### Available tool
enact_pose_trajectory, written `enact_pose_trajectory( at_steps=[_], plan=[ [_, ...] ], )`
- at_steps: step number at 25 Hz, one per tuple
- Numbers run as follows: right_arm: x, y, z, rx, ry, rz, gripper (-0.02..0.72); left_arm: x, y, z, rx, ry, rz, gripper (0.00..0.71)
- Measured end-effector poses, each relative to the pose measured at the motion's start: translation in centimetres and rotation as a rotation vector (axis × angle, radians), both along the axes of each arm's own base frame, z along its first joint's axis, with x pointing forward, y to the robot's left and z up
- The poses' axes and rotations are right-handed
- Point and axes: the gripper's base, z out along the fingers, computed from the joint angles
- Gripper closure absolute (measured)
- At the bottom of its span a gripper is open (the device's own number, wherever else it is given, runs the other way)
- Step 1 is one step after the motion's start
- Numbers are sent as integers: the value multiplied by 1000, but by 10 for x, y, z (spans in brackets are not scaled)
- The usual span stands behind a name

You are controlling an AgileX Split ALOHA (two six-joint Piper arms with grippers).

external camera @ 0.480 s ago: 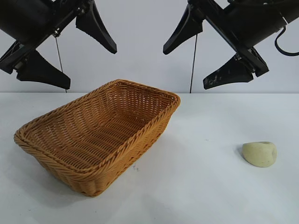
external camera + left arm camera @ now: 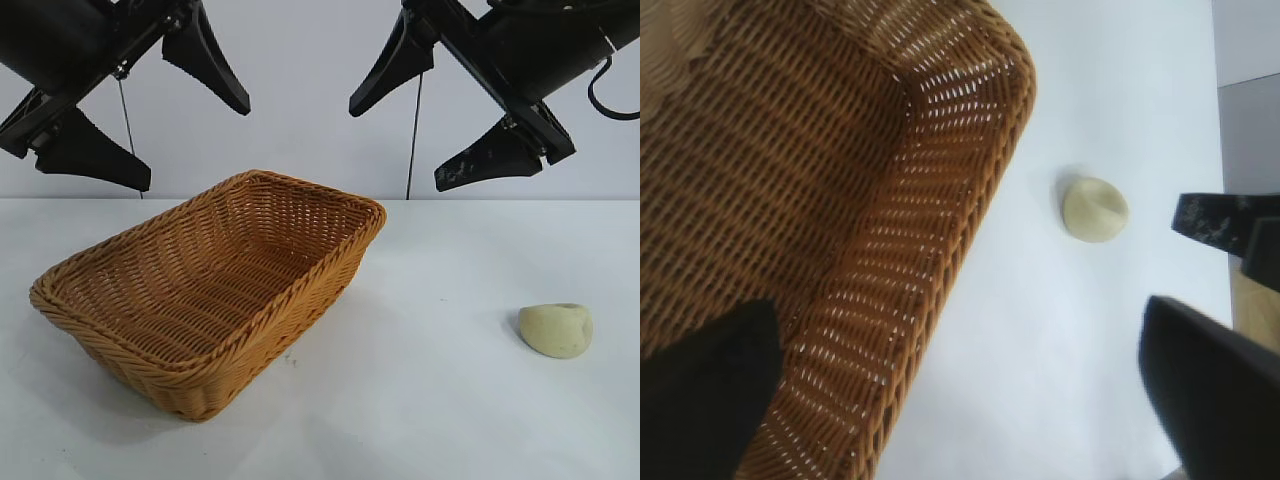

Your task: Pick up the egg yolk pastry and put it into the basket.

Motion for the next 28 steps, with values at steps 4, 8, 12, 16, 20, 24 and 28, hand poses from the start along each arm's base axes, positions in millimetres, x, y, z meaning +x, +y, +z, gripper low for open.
enact_pose_trajectory(
  at_steps=[4, 8, 12, 16, 20, 24, 28],
  plan=[
    [0, 0, 0, 0, 0, 0, 8, 0, 0, 0, 0, 0, 0, 15],
    [0, 0, 0, 0, 0, 0, 8, 0, 0, 0, 0, 0, 0, 15],
    [0, 0, 0, 0, 0, 0, 8, 0, 0, 0, 0, -1, 1, 15],
    [0, 0, 0, 0, 0, 0, 8, 2, 0, 1, -1, -16, 14, 15],
    [0, 0, 0, 0, 0, 0, 8, 1, 2, 3, 20, -36, 5, 15],
    [0, 0, 0, -1, 0, 0, 8, -6, 7, 14, 58, -68, -4, 15],
    [0, 0, 0, -1, 0, 0, 8, -19, 14, 24, 84, -20, 19, 15]
  ],
)
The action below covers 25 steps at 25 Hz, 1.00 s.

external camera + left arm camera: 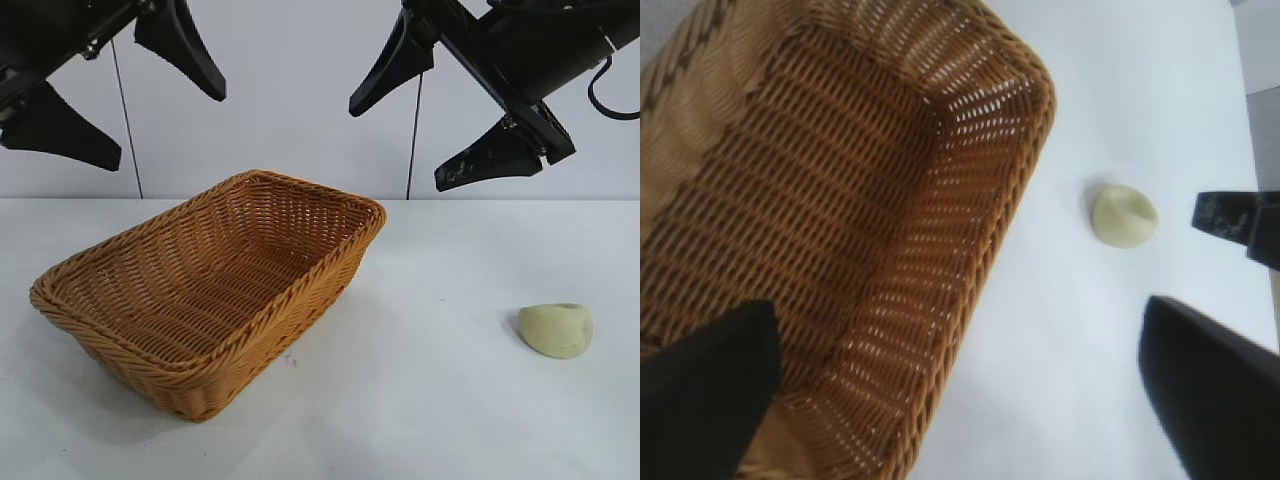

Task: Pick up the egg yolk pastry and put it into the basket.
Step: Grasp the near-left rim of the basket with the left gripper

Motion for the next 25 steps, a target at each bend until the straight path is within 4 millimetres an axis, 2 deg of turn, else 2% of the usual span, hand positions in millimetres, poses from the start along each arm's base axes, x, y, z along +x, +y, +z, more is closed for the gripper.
enact_pose_trajectory(
  at_steps=[5, 10, 14, 17, 21, 25],
  plan=[
    [0, 0, 0, 0, 0, 0, 8, -24, 9, 0, 17, 153, 78, 15],
    [0, 0, 0, 0, 0, 0, 8, -38, 15, -17, 20, 275, 237, 15],
    [0, 0, 0, 0, 1, -1, 8, -38, 22, -31, -9, 316, 434, 15],
    [0, 0, 0, 1, 1, -1, 8, -36, 25, -33, -37, 320, 535, 15],
    [0, 0, 0, 1, 3, -3, 8, -29, 24, -39, -53, 315, 575, 15],
    [0, 0, 0, 1, 3, -3, 8, -22, 22, -55, -32, 365, 604, 15]
  ],
)
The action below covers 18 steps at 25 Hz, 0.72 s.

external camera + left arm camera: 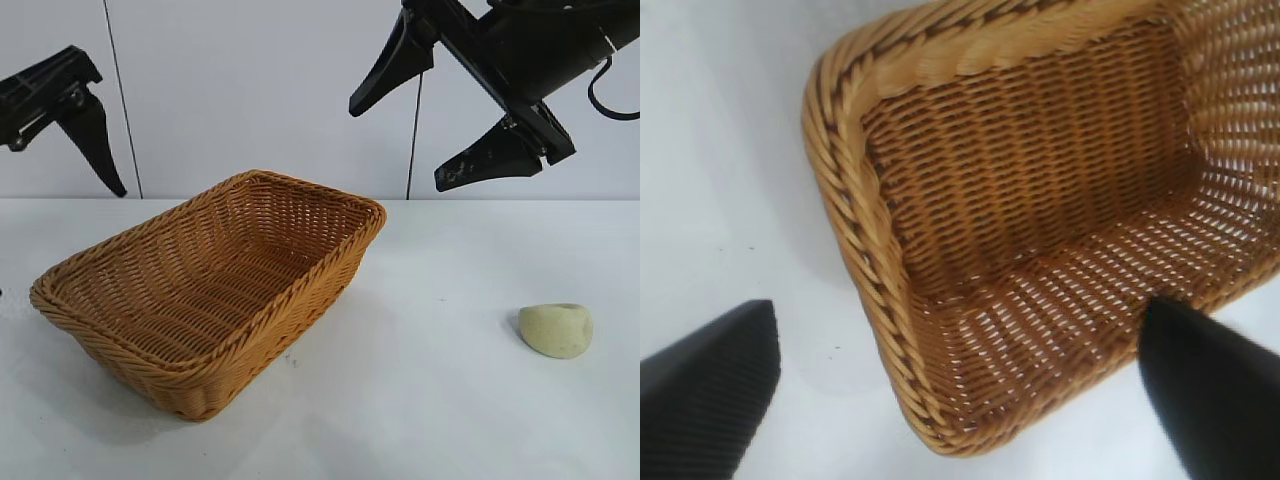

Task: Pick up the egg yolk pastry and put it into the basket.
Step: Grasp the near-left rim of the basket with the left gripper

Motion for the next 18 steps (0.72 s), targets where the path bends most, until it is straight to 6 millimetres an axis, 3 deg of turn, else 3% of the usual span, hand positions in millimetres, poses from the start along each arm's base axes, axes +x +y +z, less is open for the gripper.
enact_pose_trajectory(
  at_steps=[10, 18],
  plan=[
    [0, 0, 0, 1, 1, -1, 8, 18, -14, -67, 2, 196, 74, 15],
    [0, 0, 0, 1, 1, -1, 8, 28, -22, -97, 0, 190, 100, 15]
  ],
)
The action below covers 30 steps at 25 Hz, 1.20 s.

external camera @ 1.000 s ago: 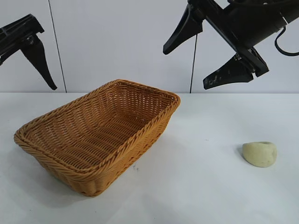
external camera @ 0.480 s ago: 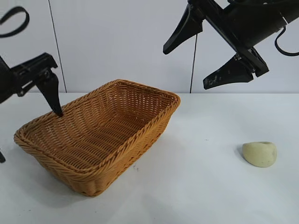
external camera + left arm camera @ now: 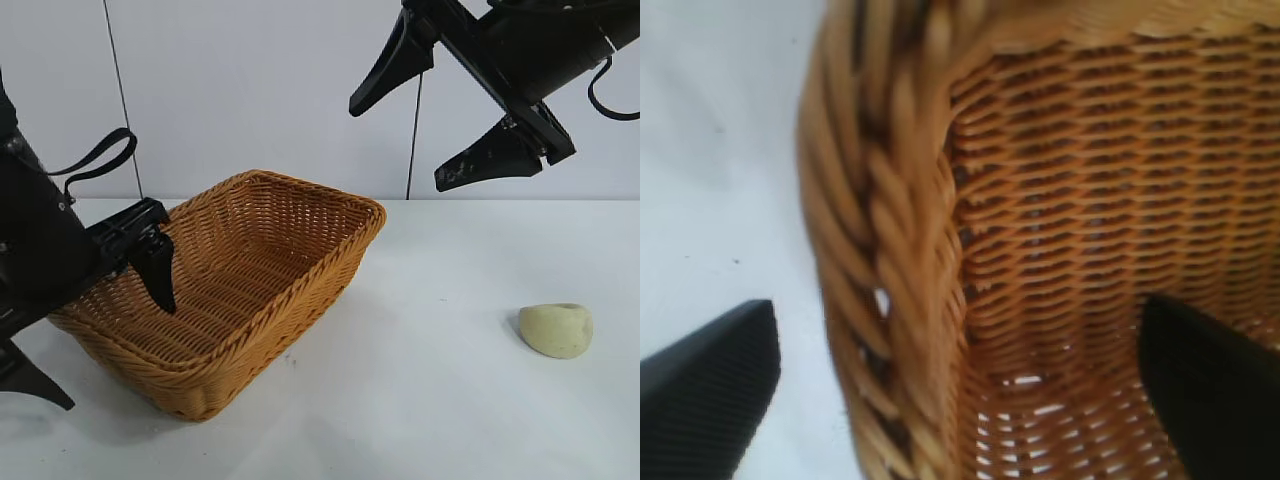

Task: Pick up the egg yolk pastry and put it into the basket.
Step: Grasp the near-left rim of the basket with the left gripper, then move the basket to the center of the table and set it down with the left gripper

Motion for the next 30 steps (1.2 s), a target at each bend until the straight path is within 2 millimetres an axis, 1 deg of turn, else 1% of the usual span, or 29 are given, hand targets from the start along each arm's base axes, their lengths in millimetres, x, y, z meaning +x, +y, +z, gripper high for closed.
enact_pose_trajectory(
  at_steps=[5, 6, 7, 9, 12, 13, 14, 15, 18, 20, 23, 26, 28, 30],
  plan=[
    [0, 0, 0, 1, 1, -1, 8, 1, 0, -4, 6, -2, -2, 15],
    [0, 0, 0, 1, 1, -1, 8, 2, 0, -4, 6, -7, -2, 22],
    [0, 0, 0, 1, 1, -1, 8, 2, 0, -4, 6, -10, -1, 58],
    [0, 0, 0, 1, 2, -2, 8, 3, 0, -4, 5, -18, 0, 190],
    [0, 0, 0, 1, 2, -2, 8, 3, 0, -4, 9, -24, -3, 478],
    [0, 0, 0, 1, 2, -2, 8, 3, 0, -4, 9, -26, -3, 549],
    [0, 0, 0, 1, 2, -2, 8, 3, 1, -5, 5, -25, 10, 599],
    [0, 0, 0, 1, 2, -2, 8, 4, 2, -5, 2, -28, 19, 622],
    [0, 0, 0, 1, 2, -2, 8, 7, 9, -3, 10, -8, 21, 628],
    [0, 0, 0, 0, 2, -1, 8, 12, 20, 4, 17, 3, 12, 628],
    [0, 0, 0, 0, 2, -1, 8, 28, 37, 20, 29, -6, -45, 629],
    [0, 0, 0, 1, 4, 0, 8, 47, 50, 39, 37, -49, -145, 629],
    [0, 0, 0, 1, 5, 2, 8, 58, 51, 49, 38, -82, -216, 629],
    [-1, 0, 0, 2, 9, 6, 8, 66, 49, 54, 39, -87, -293, 629]
  ],
)
